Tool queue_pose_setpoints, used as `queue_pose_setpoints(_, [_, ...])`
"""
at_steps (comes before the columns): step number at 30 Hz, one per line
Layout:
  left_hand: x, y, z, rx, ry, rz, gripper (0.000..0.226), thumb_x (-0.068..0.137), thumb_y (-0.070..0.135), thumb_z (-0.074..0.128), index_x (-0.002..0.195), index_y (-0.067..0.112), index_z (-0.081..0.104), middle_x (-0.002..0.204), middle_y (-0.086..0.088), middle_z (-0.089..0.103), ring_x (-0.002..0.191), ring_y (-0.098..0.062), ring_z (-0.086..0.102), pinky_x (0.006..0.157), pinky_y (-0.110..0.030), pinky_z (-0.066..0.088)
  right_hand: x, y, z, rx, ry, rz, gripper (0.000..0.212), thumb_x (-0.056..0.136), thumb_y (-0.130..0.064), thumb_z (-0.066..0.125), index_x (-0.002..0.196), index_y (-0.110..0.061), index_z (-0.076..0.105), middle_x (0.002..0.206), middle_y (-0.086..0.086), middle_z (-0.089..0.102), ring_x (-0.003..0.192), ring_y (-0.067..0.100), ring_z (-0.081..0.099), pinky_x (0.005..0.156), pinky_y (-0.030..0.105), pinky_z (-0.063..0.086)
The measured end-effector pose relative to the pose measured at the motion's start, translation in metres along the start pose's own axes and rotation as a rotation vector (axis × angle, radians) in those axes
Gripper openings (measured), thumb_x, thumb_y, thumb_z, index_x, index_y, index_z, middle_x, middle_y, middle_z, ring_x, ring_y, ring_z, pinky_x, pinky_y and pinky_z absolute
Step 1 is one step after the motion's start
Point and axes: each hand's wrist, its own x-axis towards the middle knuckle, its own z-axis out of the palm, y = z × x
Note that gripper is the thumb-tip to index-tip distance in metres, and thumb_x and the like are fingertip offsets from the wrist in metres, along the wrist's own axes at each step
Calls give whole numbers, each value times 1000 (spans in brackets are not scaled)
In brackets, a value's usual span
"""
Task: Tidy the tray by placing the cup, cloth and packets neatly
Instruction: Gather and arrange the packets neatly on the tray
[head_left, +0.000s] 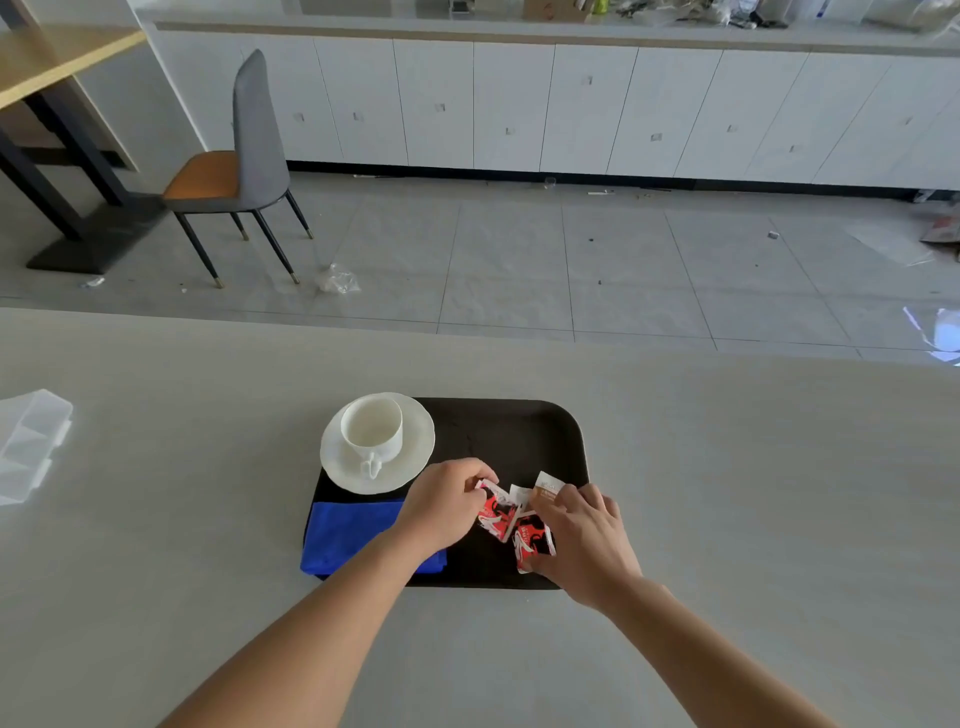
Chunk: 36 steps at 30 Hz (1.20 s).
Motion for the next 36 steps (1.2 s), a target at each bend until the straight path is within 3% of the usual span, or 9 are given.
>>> queue_pose_setpoints(3, [1, 1, 1, 28, -104, 7, 36, 95, 9, 43, 113, 25, 71, 103, 11, 65, 94, -6, 59, 81, -29, 49, 3, -2, -1, 27, -12, 44, 64, 68, -60, 75, 125, -39, 56, 112, -7, 55, 108, 20, 42, 98, 35, 32])
queue_pose_setpoints(5, [0, 3, 8, 112, -156, 50, 37, 98, 11, 42, 120, 27, 68, 105, 6, 63, 94, -13, 60, 87, -40, 49, 4, 2, -4, 73, 9, 80, 55, 69, -50, 79, 120, -41, 60, 109, -9, 54, 106, 18, 42, 95, 34, 31])
queue_pose_setpoints(8, [-3, 4, 19, 272, -111, 152, 35, 97, 17, 52, 129, 31, 58, 108, 6, 66, 102, -13, 59, 97, -43, 39, 5, 8, -9, 152, 81, 146, 32, 82, -27, 74, 112, -36, 70, 107, -11, 66, 102, 16, 48, 85, 30, 28])
queue_pose_setpoints(12, [-7, 1, 30, 334, -37, 156, 31, 93, 23, 62, 124, 27, 61, 110, 4, 70, 103, -15, 61, 96, -41, 38, 6, 6, -12, 255, 57, 202, 29, 89, -17, 65, 114, -30, 71, 106, -5, 73, 95, 16, 60, 71, 24, 46])
queue_pose_setpoints(15, [-12, 0, 32, 318, -14, 155, 34, 93, 18, 61, 126, 28, 62, 108, 4, 67, 100, -14, 59, 93, -38, 39, 8, 4, -14, 316, 53, 236, 24, 90, -15, 63, 109, -26, 73, 101, -2, 75, 86, 16, 69, 58, 16, 46])
queue_pose_setpoints(21, [-21, -9, 21, 367, 174, 103, 40, 90, 7, 59, 126, 23, 61, 108, 3, 69, 97, -16, 59, 92, -35, 38, 12, 11, -24, 506, 89, 339, 21, 91, -10, 60, 97, -23, 76, 95, -5, 74, 80, 11, 67, 57, 15, 48])
queue_pose_setpoints(26, [-23, -10, 16, 366, 83, 73, 38, 93, 7, 57, 127, 22, 60, 104, 3, 71, 96, -15, 63, 92, -36, 40, 23, -10, -21, 599, -1, 275, 17, 93, -10, 60, 97, -20, 74, 94, -3, 73, 80, 14, 69, 62, 23, 56])
queue_pose_setpoints(30, [-20, -8, 13, 239, 43, 66, 34, 93, 7, 56, 124, 19, 62, 107, 0, 74, 101, -15, 65, 95, -40, 44, 31, -29, -8, 455, -24, 179, 23, 95, -13, 59, 113, -19, 72, 110, 0, 71, 95, 14, 68, 64, 13, 50])
queue_pose_setpoints(36, [-18, -8, 10, 127, -48, 22, 42, 92, 1, 50, 127, 21, 61, 105, 1, 74, 102, -18, 64, 97, -46, 45, 26, -29, 2, 363, -18, 136, 27, 90, -13, 65, 116, -20, 71, 112, 1, 70, 92, 17, 66, 74, 21, 53])
